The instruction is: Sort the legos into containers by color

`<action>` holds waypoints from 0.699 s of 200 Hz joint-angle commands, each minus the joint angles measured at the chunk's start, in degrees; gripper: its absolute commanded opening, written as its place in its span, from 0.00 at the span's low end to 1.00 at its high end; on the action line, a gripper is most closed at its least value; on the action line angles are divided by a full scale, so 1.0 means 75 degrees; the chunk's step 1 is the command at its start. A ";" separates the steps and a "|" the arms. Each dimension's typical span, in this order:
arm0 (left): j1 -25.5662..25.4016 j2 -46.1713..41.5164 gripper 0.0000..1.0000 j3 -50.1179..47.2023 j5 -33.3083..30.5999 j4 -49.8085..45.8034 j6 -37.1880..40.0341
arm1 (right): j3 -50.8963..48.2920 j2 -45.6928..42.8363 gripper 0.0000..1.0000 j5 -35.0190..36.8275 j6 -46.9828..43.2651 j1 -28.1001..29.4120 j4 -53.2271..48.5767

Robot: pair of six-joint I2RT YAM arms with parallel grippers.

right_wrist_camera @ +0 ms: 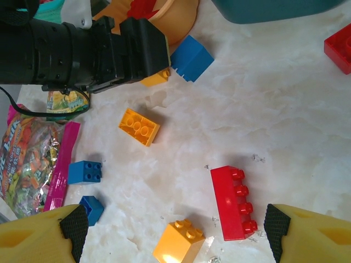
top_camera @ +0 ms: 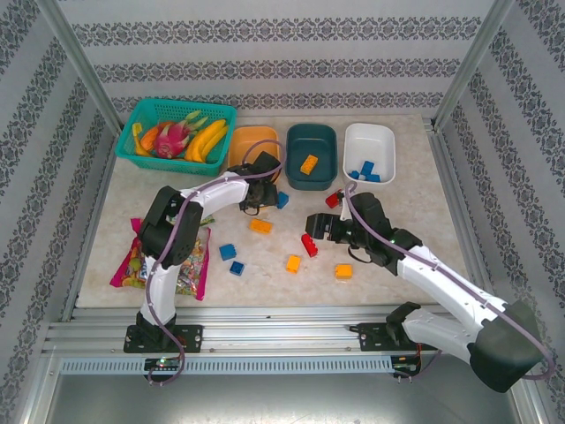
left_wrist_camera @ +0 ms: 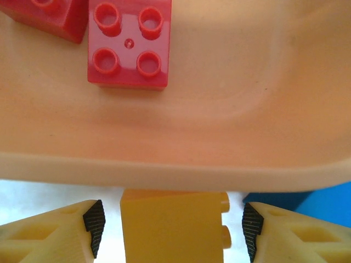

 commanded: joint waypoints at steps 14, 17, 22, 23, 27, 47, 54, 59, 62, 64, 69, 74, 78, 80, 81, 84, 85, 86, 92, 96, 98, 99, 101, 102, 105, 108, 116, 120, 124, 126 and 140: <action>0.0150 0.0218 0.64 0.0315 -0.0193 -0.0247 0.0129 | 0.0306 0.0112 0.86 -0.0093 0.0033 -0.0038 0.0118; 0.0144 0.0203 0.63 0.0292 -0.0205 -0.0248 0.0124 | 0.0312 0.0118 0.86 -0.0084 0.0027 -0.0038 0.0116; 0.0148 0.0167 0.62 0.0250 -0.0212 -0.0223 0.0103 | 0.0313 0.0132 0.86 -0.0083 0.0025 -0.0032 0.0125; 0.0149 0.0166 0.62 0.0237 -0.0215 -0.0218 0.0097 | 0.0313 0.0135 0.86 -0.0083 0.0030 -0.0035 0.0131; 0.0150 0.0148 0.61 0.0197 -0.0218 -0.0185 0.0096 | 0.0319 0.0140 0.86 -0.0083 0.0033 -0.0038 0.0125; 0.0150 0.0106 0.49 0.0063 -0.0143 -0.0075 0.0134 | 0.0316 0.0196 0.86 -0.0083 0.0046 -0.0048 0.0188; 0.0150 0.0100 0.46 0.0055 -0.0128 -0.0084 0.0145 | 0.0324 0.0227 0.86 -0.0100 0.0045 -0.0044 0.0212; 0.0149 0.0084 0.44 0.0041 -0.0126 -0.0096 0.0155 | 0.0335 0.0238 0.86 -0.0115 0.0050 -0.0041 0.0235; 0.0144 0.0065 0.42 0.0034 -0.0125 -0.0096 0.0161 | 0.0336 0.0242 0.85 -0.0124 0.0048 -0.0049 0.0251; 0.0146 0.0052 0.41 0.0021 -0.0125 -0.0096 0.0166 | 0.0327 0.0249 0.85 -0.0134 0.0048 -0.0050 0.0261; 0.0144 0.0017 0.39 0.0002 -0.0125 -0.0090 0.0181 | 0.0334 0.0246 0.85 -0.0144 0.0048 -0.0049 0.0291; 0.0140 -0.0026 0.39 -0.0028 -0.0137 -0.0103 0.0177 | 0.0347 0.0244 0.85 -0.0159 0.0048 -0.0050 0.0322; 0.0138 -0.0070 0.39 -0.0056 -0.0144 -0.0115 0.0175 | 0.0341 0.0248 0.86 -0.0165 0.0045 -0.0050 0.0348; 0.0138 -0.0093 0.38 -0.0063 -0.0153 -0.0130 0.0173 | 0.0340 0.0247 0.85 -0.0162 0.0038 -0.0050 0.0356; 0.0138 -0.0099 0.38 -0.0072 -0.0162 -0.0143 0.0173 | 0.0344 0.0239 0.85 -0.0169 0.0037 -0.0050 0.0363; 0.0138 -0.0145 0.38 -0.0090 -0.0166 -0.0162 0.0172 | 0.0346 0.0242 0.85 -0.0182 0.0042 -0.0053 0.0400; 0.0138 -0.0160 0.38 -0.0091 -0.0169 -0.0164 0.0172 | 0.0347 0.0237 0.85 -0.0185 0.0045 -0.0057 0.0415; 0.0138 -0.0180 0.38 -0.0104 -0.0170 -0.0177 0.0166 | 0.0347 0.0228 0.85 -0.0187 0.0040 -0.0048 0.0428; 0.0136 -0.0274 0.38 -0.0173 -0.0192 -0.0226 0.0169 | 0.0357 0.0210 0.85 -0.0183 0.0036 -0.0050 0.0475; 0.0125 -0.0357 0.38 -0.0221 -0.0215 -0.0261 0.0151 | 0.0365 0.0192 0.85 -0.0179 0.0044 -0.0053 0.0517; 0.0126 -0.0414 0.38 -0.0257 -0.0224 -0.0269 0.0143 | 0.0385 0.0192 0.85 -0.0177 0.0041 -0.0051 0.0521; 0.0126 -0.0430 0.38 -0.0268 -0.0227 -0.0277 0.0140 | 0.0390 0.0182 0.85 -0.0177 0.0044 -0.0050 0.0528; 0.0127 -0.0482 0.38 -0.0307 -0.0232 -0.0291 0.0138 | 0.0408 0.0184 0.85 -0.0177 0.0050 -0.0044 0.0530; 0.0127 -0.0510 0.38 -0.0329 -0.0237 -0.0299 0.0137 | 0.0413 0.0172 0.85 -0.0171 0.0043 -0.0047 0.0532; 0.0127 -0.0594 0.37 -0.0379 -0.0250 -0.0331 0.0121 | 0.0447 0.0153 0.85 -0.0148 0.0047 -0.0058 0.0528; 0.0127 -0.0655 0.37 -0.0438 -0.0262 -0.0372 0.0101 | 0.0477 0.0153 0.85 -0.0142 0.0045 -0.0061 0.0525; 0.0121 -0.0899 0.37 -0.0568 -0.0282 -0.0521 0.0048 | 0.0579 0.0122 0.85 -0.0086 0.0036 -0.0084 0.0479; 0.0126 -0.1042 0.37 -0.0616 -0.0278 -0.0596 0.0049 | 0.0623 0.0105 0.85 -0.0075 0.0034 -0.0095 0.0451; 0.0127 -0.1193 0.37 -0.0711 -0.0258 -0.0636 0.0038 | 0.0693 0.0092 0.85 -0.0041 0.0028 -0.0116 0.0427; 0.0118 -0.1238 0.37 -0.0760 -0.0240 -0.0644 0.0027 | 0.0734 0.0069 0.85 -0.0026 0.0028 -0.0136 0.0402; 0.0115 -0.1843 0.36 -0.1059 -0.0091 -0.0672 -0.0031 | 0.0927 -0.0024 0.85 0.0054 0.0047 -0.0249 0.0327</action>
